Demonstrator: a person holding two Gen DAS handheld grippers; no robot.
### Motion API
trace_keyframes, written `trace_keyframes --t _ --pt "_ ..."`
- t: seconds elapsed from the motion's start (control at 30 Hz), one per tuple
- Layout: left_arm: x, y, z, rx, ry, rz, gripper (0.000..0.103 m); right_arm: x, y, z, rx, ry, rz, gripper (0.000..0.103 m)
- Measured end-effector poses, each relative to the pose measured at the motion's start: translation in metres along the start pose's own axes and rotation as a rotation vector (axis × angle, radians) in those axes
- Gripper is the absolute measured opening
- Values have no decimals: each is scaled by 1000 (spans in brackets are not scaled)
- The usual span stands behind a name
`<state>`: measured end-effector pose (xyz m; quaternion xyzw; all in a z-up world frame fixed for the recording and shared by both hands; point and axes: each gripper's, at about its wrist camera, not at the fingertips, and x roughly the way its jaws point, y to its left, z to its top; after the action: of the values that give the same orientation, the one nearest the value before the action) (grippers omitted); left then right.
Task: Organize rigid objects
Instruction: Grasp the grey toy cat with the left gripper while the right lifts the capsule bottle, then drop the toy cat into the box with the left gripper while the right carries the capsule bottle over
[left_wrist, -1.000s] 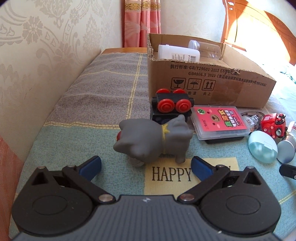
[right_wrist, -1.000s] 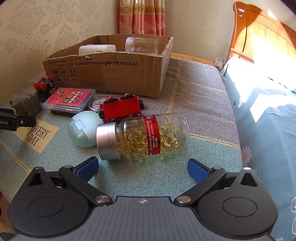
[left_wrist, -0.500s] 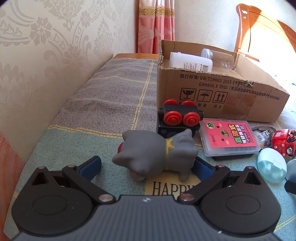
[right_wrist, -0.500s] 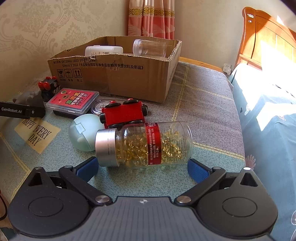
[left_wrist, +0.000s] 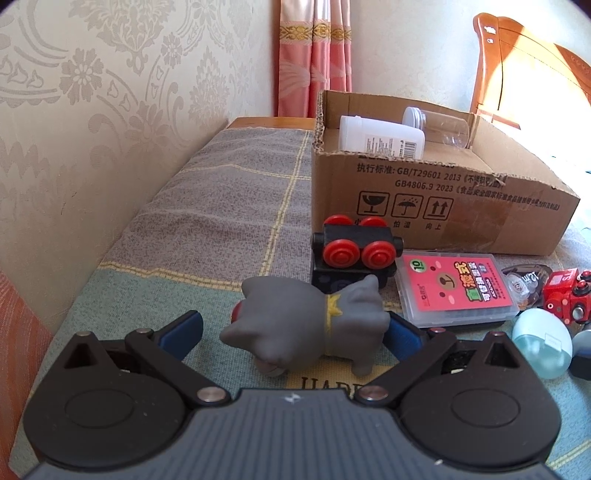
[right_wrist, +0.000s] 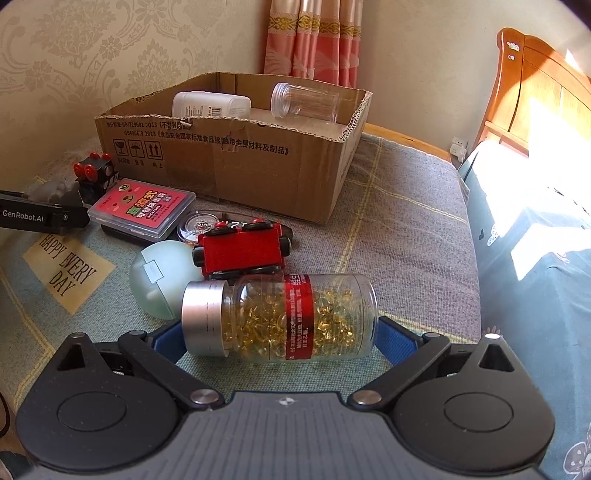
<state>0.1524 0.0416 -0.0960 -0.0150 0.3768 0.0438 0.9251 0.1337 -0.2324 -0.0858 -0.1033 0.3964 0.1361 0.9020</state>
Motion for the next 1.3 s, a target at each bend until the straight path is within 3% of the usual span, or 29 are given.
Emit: trace_keyframes --t 0.13,0.37,0.5,0.77,0.97,1.3 --pt "-1 0 2 -2 0 1 99 1 0 6 -11 2 10 102" --pt "-1 -1 4 -2 3 7 85 0 -1 9 32 19 20 97" --pt "-2 -1 6 5 11 -28 73 -1 0 9 43 33 9 97" --pt "-10 1 12 37 34 -40 72 -6 -3 10 46 83 -27 97" --pt "-31 0 25 118 20 -69 72 -21 -8 13 34 81 -32 97" --pt "-65 -20 68 204 -110 -168 72 -51 -5 37 -22 12 4 97"
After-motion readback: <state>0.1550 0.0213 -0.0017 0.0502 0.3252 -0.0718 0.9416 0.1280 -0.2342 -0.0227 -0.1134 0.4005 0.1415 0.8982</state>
